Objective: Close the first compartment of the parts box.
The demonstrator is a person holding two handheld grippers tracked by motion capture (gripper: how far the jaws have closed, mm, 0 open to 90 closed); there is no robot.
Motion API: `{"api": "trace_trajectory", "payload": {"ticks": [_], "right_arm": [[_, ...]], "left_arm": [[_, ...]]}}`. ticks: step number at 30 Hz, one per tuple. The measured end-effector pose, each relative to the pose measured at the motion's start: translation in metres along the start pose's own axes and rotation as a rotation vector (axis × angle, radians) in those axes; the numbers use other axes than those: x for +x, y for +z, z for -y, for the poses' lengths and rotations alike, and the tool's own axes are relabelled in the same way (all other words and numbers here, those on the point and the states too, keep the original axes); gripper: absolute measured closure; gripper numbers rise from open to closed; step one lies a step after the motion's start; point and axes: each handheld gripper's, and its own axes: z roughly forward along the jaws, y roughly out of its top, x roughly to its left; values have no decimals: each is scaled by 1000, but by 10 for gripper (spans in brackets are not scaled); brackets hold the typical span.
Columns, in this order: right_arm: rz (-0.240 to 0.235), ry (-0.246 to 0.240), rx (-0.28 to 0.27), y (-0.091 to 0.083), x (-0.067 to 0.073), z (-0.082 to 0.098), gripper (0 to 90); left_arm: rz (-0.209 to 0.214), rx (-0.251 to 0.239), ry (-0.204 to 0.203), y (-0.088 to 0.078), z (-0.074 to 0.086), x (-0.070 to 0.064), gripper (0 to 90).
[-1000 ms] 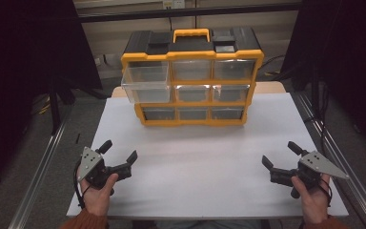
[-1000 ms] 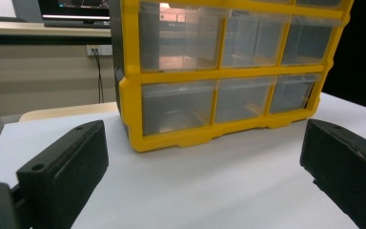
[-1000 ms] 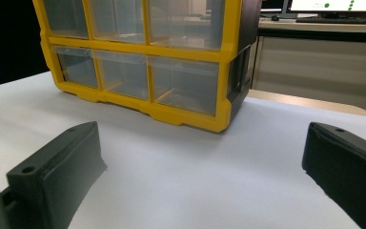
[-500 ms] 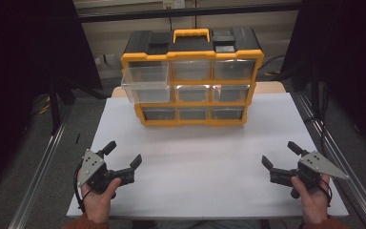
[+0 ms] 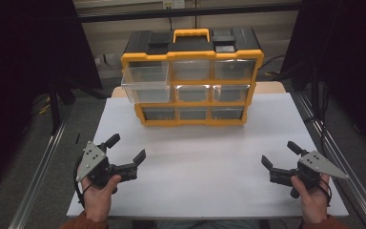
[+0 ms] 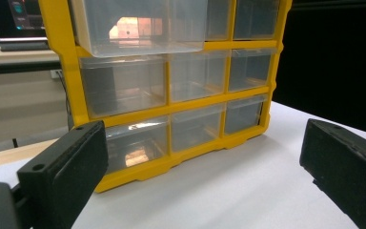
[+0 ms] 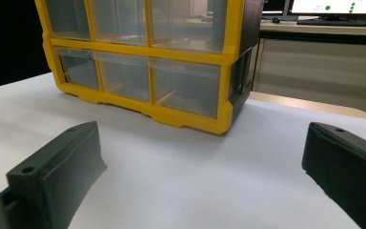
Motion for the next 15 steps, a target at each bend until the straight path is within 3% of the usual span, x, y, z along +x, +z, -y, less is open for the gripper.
{"api": "trace_trajectory", "payload": {"ticks": [8, 14, 15], "right_arm": [[-4, 4, 7, 2, 0, 0, 0], [-2, 1, -1, 1, 0, 0, 0], [-1, 1, 1, 1, 0, 0, 0]], "left_arm": [[-7, -2, 2, 9, -10, 5, 25], [18, 8, 3, 22, -20, 4, 27], [33, 29, 20, 28, -23, 2, 27]]}}
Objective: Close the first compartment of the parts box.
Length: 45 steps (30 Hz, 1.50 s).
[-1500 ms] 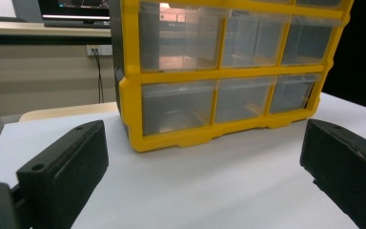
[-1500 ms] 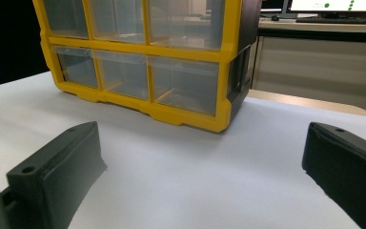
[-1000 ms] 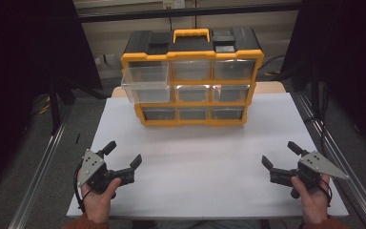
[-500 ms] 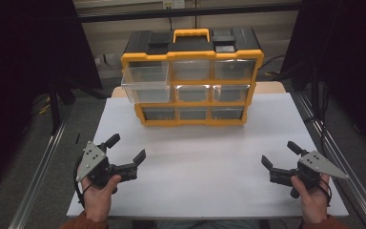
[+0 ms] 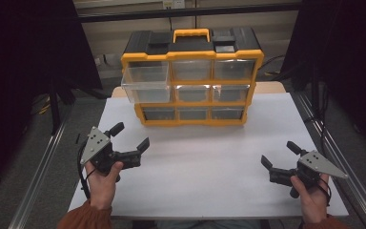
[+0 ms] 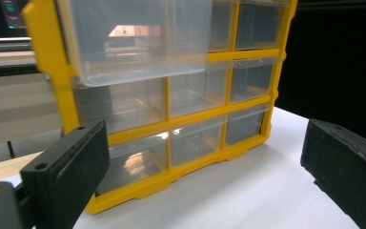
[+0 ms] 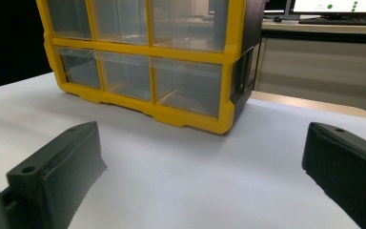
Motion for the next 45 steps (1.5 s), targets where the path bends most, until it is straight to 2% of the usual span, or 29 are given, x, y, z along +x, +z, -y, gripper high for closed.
{"api": "trace_trajectory", "payload": {"ticks": [1, 2, 4, 7, 11, 12, 15, 19, 20, 25, 31, 33, 35, 38, 40, 41, 43, 45], "right_arm": [[0, 0, 0, 0, 0, 0, 0], [-3, 4, 4, 0, 0, 0, 0], [-3, 2, 5, 1, 1, 0, 0], [0, -4, 4, 0, 2, 0, 0], [3, 1, 3, -1, 1, 1, 0], [3, -2, 8, -2, 1, 1, 0], [3, -4, 3, -2, 2, 1, 0], [-5, -11, 7, 0, 5, 0, 0], [-5, -11, 7, 0, 5, 0, 0], [-6, -8, 10, 2, 6, 0, 0], [-9, -12, 8, 1, 6, 0, 0], [-19, -10, 10, 1, 5, 1, 0], [-18, -9, 10, 1, 5, 1, 0], [-19, -8, 10, 2, 5, 0, 0], [-15, -7, 9, 2, 5, 0, 0], [-14, -9, 6, 1, 5, 0, 0], [-18, -7, 7, 1, 5, 0, 0], [-19, -6, 2, 1, 5, 0, 0]], "left_arm": [[0, 0, 0, 0, 0, 0, 26], [26, 8, -1, 3, -1, -1, 26], [46, 8, -2, 7, -4, -4, 24], [50, -12, -2, 9, -8, -8, 36], [56, -12, -9, 7, -8, -10, 75], [53, -27, 5, 5, -8, -10, 79], [53, -36, 7, 2, -7, -10, 138], [79, -26, -1, 0, -7, -9, 229], [91, -18, 4, -2, -8, -9, 229], [114, -40, -5, -6, -14, -12, 364], [146, -48, -13, -2, -15, -10, 480], [138, -46, -16, 0, -15, -8, 532], [150, -43, -16, 0, -14, -6, 576], [152, -50, 5, 2, -14, -6, 609], [154, -43, 11, 2, -14, -4, 706], [163, -49, 10, 2, -15, -3, 728], [155, -59, 14, 2, -18, -4, 756], [163, -75, 33, 3, -23, -5, 817]]}}
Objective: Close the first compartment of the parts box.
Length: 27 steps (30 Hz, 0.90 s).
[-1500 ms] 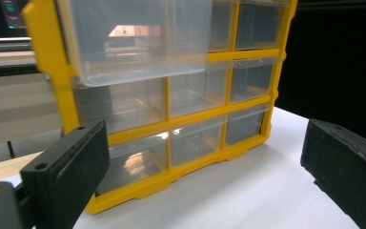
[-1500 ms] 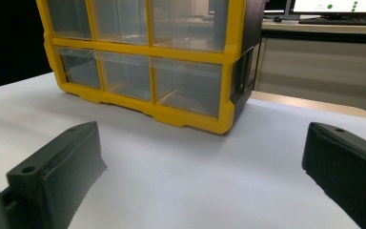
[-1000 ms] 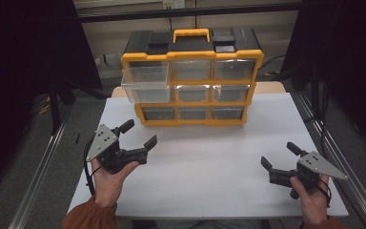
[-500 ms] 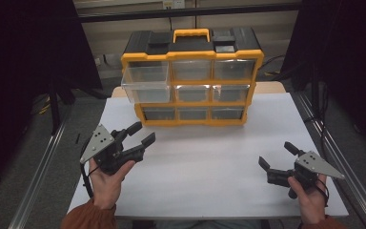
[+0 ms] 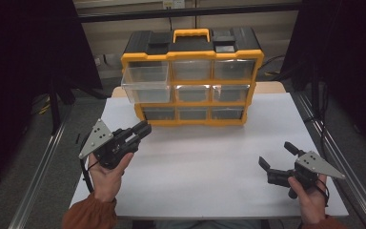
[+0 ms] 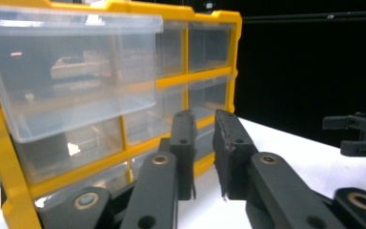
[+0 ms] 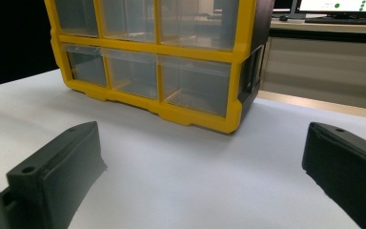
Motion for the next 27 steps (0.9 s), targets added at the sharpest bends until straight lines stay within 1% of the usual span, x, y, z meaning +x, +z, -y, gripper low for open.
{"api": "trace_trajectory", "payload": {"ticks": [1, 2, 3, 4, 6, 7, 9, 10, 11, 14, 15, 16, 17, 19, 21, 23, 24, 26, 27], "right_arm": [[2, 1, 0, 0, 0, 0, 0], [2, 1, 0, 0, 0, 0, 0], [5, 2, 2, -1, 0, 0, 0], [6, 3, 1, -1, 0, 0, 0], [3, 3, 2, 0, 0, 0, 0], [3, 2, 1, -1, 0, 0, 0], [1, 2, 2, -1, 0, 0, 0], [4, 1, 1, 0, 0, 0, 0], [-2, 4, 6, -1, 0, 0, 0], [-3, 3, 0, -1, 0, 0, 0], [-3, 3, 0, -1, 0, 0, 0], [-2, 2, -5, 0, 0, 0, 0], [-5, 1, -4, -1, 0, 0, 0], [-8, 3, -2, 0, 0, 0, 0], [-8, 3, 0, 0, 0, 0, 0], [-8, 2, 1, -1, -1, 0, 0], [-7, 2, 2, -1, -1, 0, 0], [-8, 3, 1, -1, -1, 0, 0], [-7, 2, 2, -1, -1, 0, 0]], "left_arm": [[0, 0, 0, 0, 0, 0, 844], [4, -5, 3, 1, -2, 0, 844], [13, -12, 7, 3, -5, 0, 893], [13, -12, 7, 3, -5, 0, 900], [8, -11, 14, 4, -7, -2, 900], [16, -2, 29, 5, -9, -2, 900], [17, -3, 30, 6, -9, -2, 900], [15, -7, 22, 6, -10, -3, 900], [17, 0, 29, 7, -10, -1, 900], [9, 12, 25, 10, -12, 1, 900], [4, 17, 30, 11, -13, 2, 900], [7, 21, 28, 13, -13, 2, 900], [5, 20, 18, 15, -14, 4, 900], [5, 26, 26, 15, -14, 4, 900], [6, 17, 17, 18, -16, 5, 900], [-1, 18, 22, 19, -17, 6, 900], [-5, 3, 6, 22, -19, 6, 900], [2, 6, 5, 23, -20, 7, 900], [-4, 9, 12, 25, -21, 8, 900]]}}
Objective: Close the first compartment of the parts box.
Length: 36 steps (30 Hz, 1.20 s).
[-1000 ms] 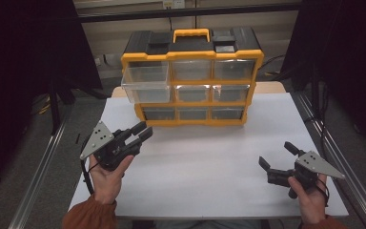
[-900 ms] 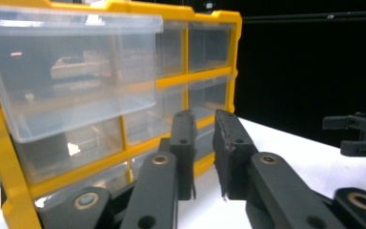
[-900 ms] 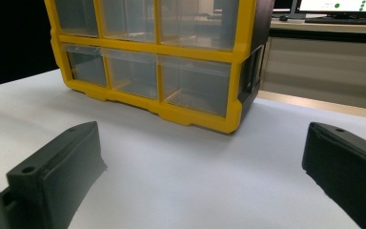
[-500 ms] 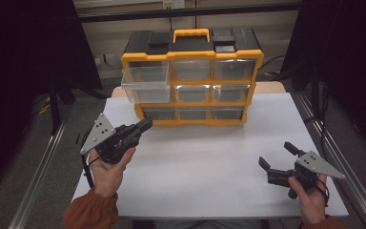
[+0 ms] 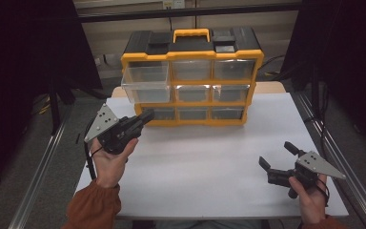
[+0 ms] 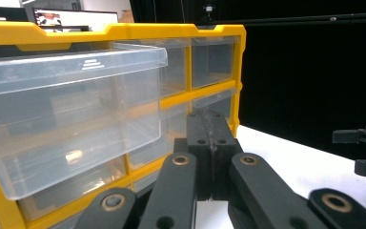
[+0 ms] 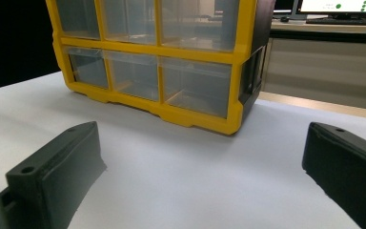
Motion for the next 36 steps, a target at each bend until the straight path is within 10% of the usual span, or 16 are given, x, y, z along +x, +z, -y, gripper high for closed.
{"api": "trace_trajectory", "payload": {"ticks": [36], "right_arm": [[-9, 3, -2, 0, 1, 0, 0]], "left_arm": [[-79, 18, -45, 26, 2, 36, 900]]}}
